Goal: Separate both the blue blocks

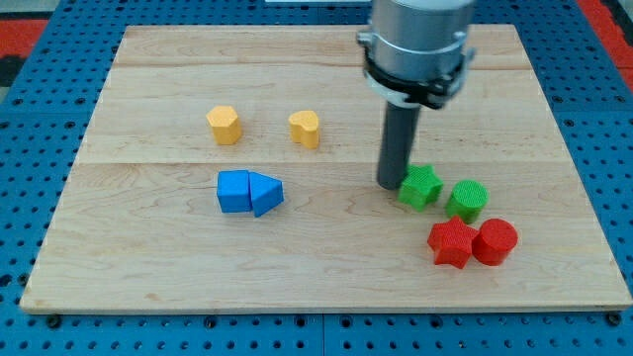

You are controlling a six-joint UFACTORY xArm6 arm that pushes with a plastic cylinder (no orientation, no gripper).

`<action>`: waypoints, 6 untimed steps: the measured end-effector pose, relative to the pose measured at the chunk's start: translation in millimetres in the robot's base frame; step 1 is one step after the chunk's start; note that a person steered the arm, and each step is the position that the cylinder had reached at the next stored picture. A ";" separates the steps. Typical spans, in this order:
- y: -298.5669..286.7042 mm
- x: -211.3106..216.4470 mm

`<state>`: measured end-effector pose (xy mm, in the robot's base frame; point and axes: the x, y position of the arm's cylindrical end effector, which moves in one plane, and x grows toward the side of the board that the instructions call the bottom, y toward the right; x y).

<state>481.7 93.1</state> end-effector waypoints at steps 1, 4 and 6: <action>19.9 7.2; -230.4 -18.4; -301.1 -40.7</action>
